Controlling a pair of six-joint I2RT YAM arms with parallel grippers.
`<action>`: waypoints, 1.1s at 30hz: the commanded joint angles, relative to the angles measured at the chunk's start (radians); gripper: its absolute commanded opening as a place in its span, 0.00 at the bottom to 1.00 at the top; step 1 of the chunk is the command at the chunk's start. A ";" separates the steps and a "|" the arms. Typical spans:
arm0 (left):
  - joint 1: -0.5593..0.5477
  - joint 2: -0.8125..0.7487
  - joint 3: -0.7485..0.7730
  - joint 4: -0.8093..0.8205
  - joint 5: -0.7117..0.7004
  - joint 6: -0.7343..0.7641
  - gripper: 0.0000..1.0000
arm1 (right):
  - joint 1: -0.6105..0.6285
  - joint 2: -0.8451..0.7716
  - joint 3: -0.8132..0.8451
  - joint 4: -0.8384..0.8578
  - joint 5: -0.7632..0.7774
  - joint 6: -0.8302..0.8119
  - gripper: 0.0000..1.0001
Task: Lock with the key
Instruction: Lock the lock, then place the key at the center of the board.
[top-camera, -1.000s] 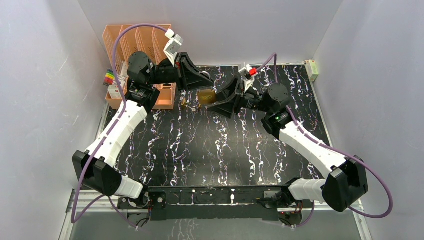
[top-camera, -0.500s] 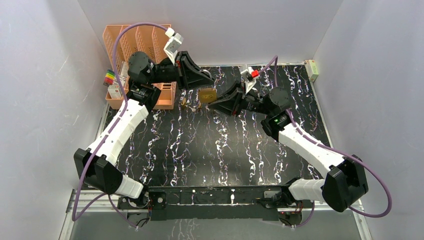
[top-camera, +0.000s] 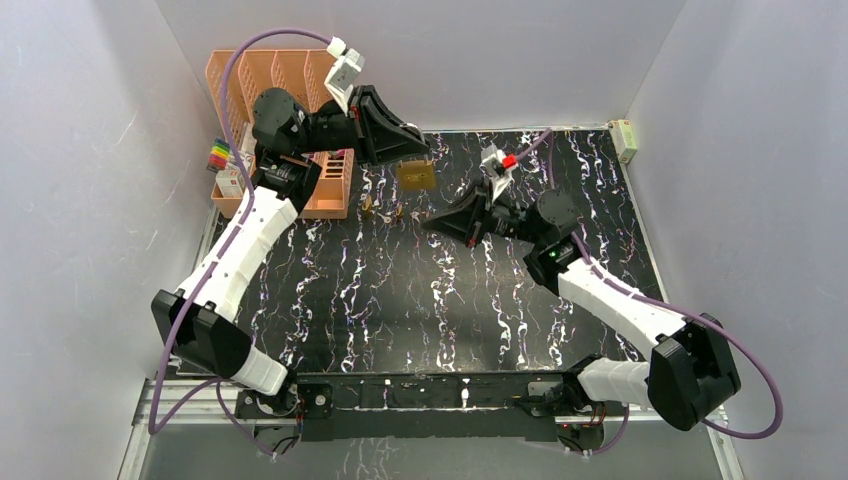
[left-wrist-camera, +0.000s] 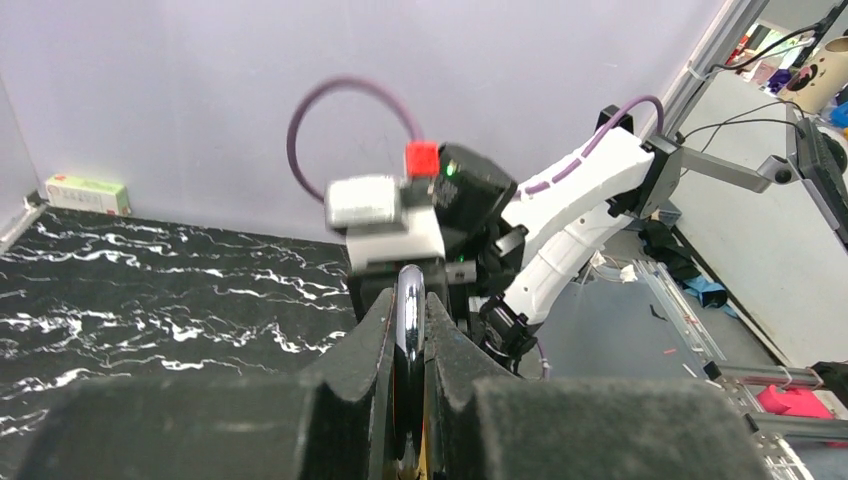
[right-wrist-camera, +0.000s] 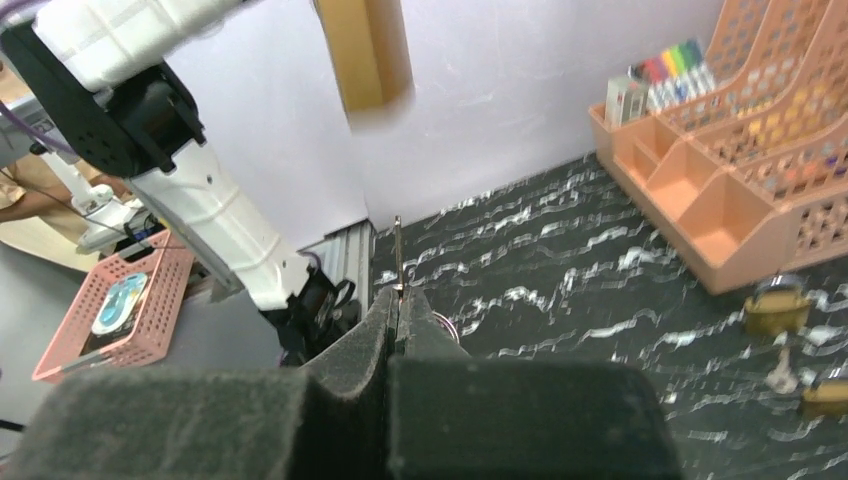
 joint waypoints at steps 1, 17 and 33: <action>0.003 -0.006 0.088 0.053 -0.008 -0.005 0.00 | 0.003 -0.056 -0.105 0.086 0.022 0.051 0.00; 0.005 -0.174 -0.204 -0.192 -0.234 0.491 0.00 | 0.171 -0.077 -0.310 -0.162 0.443 0.083 0.00; 0.006 -0.306 -0.851 0.205 -0.348 0.810 0.00 | 0.260 0.251 -0.176 -0.369 0.661 0.396 0.00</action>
